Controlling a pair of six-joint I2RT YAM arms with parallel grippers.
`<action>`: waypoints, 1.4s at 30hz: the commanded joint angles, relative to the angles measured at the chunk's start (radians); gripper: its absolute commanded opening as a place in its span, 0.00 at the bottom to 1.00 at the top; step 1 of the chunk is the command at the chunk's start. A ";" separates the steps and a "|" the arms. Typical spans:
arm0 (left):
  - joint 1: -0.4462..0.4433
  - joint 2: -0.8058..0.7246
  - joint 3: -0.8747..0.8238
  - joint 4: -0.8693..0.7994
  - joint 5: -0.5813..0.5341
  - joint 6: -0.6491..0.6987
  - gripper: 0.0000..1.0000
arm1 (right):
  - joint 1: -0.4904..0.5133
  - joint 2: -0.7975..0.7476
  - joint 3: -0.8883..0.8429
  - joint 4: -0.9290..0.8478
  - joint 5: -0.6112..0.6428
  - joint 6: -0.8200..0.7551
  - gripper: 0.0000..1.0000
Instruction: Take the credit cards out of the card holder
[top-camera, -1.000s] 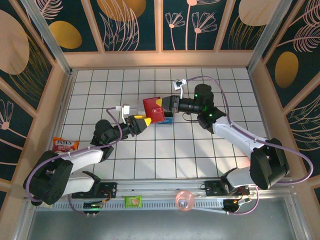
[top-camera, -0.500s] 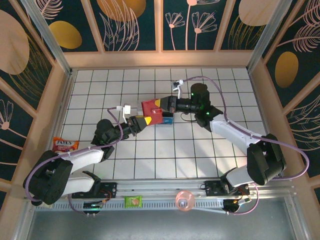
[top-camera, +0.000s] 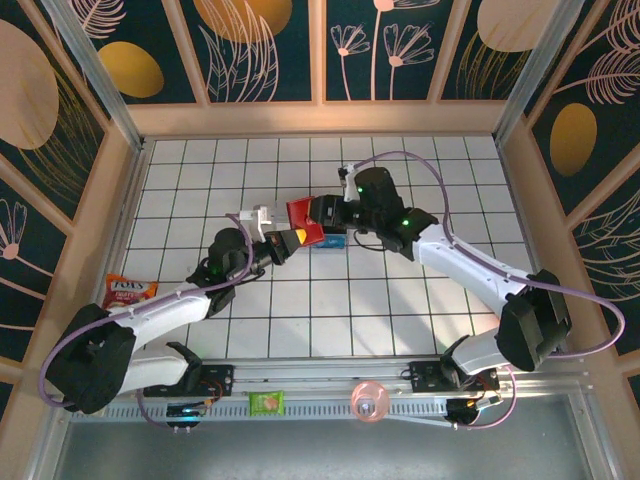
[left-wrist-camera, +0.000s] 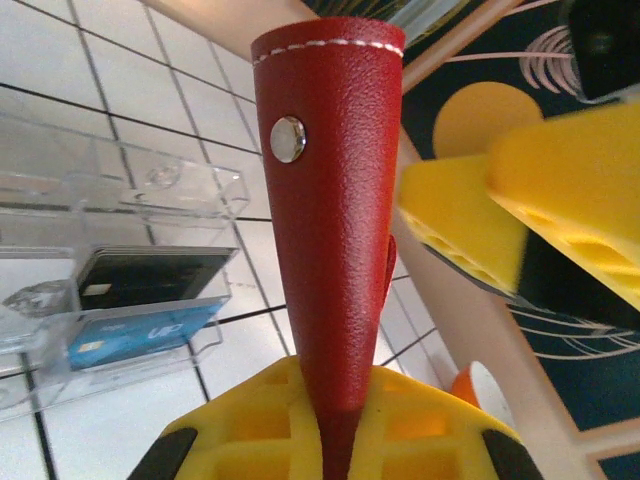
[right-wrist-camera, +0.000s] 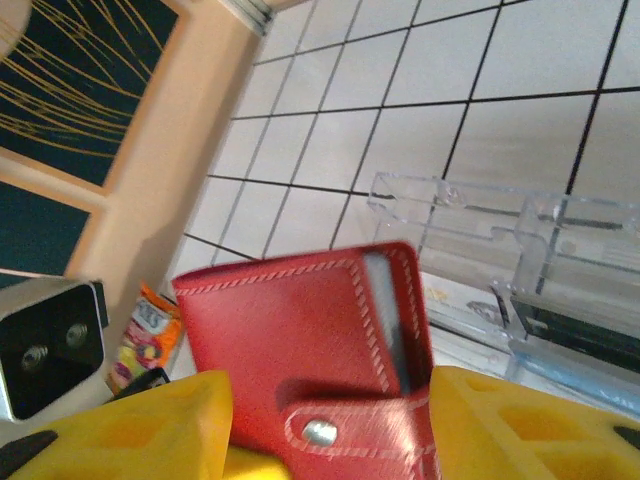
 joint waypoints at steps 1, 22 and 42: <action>-0.009 -0.025 0.043 -0.036 -0.070 0.024 0.00 | 0.047 0.027 0.069 -0.091 0.133 -0.046 0.55; -0.016 -0.074 0.044 -0.049 -0.049 0.027 0.00 | 0.125 0.157 0.147 -0.201 0.348 -0.110 0.43; -0.016 -0.096 0.018 -0.089 -0.061 0.011 0.00 | 0.091 0.064 0.035 -0.183 0.444 -0.106 0.00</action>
